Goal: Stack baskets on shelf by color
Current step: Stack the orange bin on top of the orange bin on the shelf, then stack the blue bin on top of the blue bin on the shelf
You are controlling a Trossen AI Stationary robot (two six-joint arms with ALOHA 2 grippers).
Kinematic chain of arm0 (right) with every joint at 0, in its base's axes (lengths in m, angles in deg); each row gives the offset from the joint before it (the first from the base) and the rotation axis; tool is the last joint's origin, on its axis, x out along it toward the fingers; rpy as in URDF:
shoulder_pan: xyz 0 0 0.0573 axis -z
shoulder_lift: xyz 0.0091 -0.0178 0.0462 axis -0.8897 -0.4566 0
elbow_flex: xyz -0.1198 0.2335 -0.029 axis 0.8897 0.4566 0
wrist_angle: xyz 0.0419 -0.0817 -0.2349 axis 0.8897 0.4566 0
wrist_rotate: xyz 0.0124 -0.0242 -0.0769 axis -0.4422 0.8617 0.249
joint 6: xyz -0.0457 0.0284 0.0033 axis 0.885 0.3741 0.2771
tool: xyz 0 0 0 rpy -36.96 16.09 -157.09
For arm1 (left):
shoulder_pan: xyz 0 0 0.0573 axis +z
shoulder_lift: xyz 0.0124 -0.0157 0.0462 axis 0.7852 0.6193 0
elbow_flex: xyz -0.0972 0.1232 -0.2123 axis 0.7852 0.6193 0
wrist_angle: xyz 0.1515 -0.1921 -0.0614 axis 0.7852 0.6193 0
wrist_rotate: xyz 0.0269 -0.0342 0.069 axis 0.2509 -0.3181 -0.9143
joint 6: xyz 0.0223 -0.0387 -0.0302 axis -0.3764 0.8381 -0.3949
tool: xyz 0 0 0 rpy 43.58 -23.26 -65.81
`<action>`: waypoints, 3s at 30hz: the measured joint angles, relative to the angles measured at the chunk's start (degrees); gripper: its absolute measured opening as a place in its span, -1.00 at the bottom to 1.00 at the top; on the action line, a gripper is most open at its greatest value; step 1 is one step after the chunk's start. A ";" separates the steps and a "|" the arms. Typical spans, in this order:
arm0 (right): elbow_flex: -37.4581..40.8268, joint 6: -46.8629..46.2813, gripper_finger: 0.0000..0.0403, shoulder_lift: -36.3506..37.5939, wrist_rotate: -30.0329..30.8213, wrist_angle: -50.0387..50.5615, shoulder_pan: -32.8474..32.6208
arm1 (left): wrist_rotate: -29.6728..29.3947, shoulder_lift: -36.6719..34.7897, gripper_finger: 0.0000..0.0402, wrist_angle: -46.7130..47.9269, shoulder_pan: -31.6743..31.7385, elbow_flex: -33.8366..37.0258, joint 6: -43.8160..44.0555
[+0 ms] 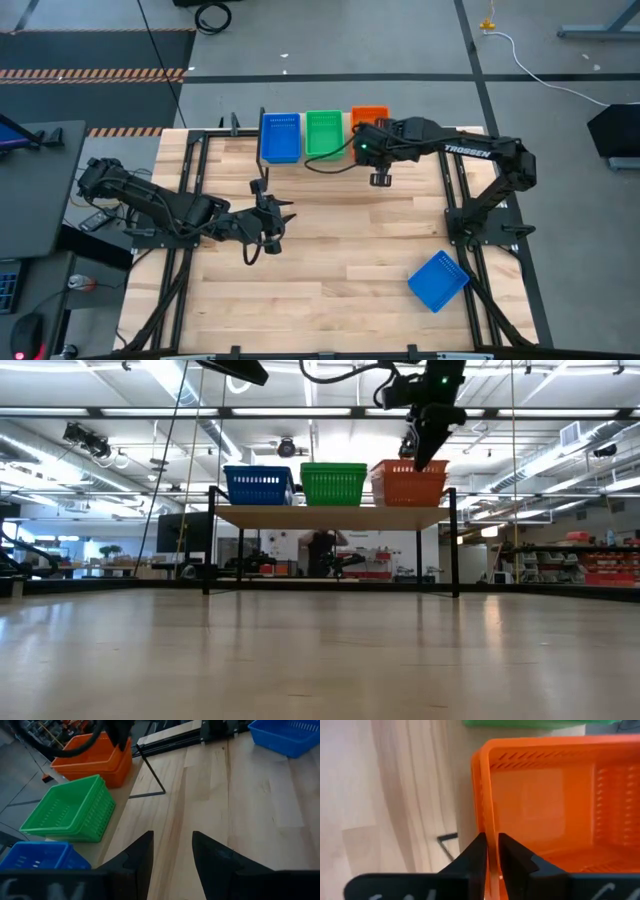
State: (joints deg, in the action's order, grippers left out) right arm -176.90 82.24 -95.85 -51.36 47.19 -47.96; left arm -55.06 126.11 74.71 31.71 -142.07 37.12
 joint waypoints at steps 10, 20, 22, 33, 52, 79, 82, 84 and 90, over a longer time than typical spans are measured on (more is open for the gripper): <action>-6.15 -0.98 -0.55 0.61 -0.74 -0.34 -0.85 | 0.00 0.01 -0.29 0.00 0.00 0.00 0.03; -11.15 -9.22 -0.53 0.70 -5.02 6.10 -2.54 | 0.00 0.00 -0.29 0.14 -0.09 0.00 0.17; -10.99 -14.58 -0.53 0.70 -10.10 9.86 -3.03 | 0.00 0.01 -0.29 0.54 -0.09 0.00 0.20; -5.29 -34.11 -0.55 0.65 -17.78 16.47 -13.77 | 4.56 0.00 -0.30 -1.31 -0.07 0.00 0.42; 5.41 -78.93 -0.54 0.68 -23.38 12.46 -45.60 | 19.03 -0.01 -0.33 -1.61 -0.17 0.00 0.26; 28.78 -109.62 0.04 0.50 -21.60 -16.80 -65.18 | 19.03 2.40 -0.34 -6.56 -9.74 0.02 8.14; 30.63 -109.58 0.04 0.50 -21.42 -19.48 -65.18 | 18.97 3.88 -0.34 -7.57 -10.29 0.02 8.20; 31.93 -109.28 0.04 0.50 -21.19 -20.37 -65.18 | 18.93 4.77 -0.34 -8.48 -10.49 0.02 9.50; 36.16 -109.12 0.03 0.52 -22.08 -20.56 -65.64 | 18.74 6.33 -0.34 -9.35 -10.49 0.02 13.79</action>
State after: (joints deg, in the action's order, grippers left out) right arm -140.74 -26.88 -95.32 -73.45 26.63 -113.60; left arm -36.33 132.44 65.35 21.21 -142.05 50.91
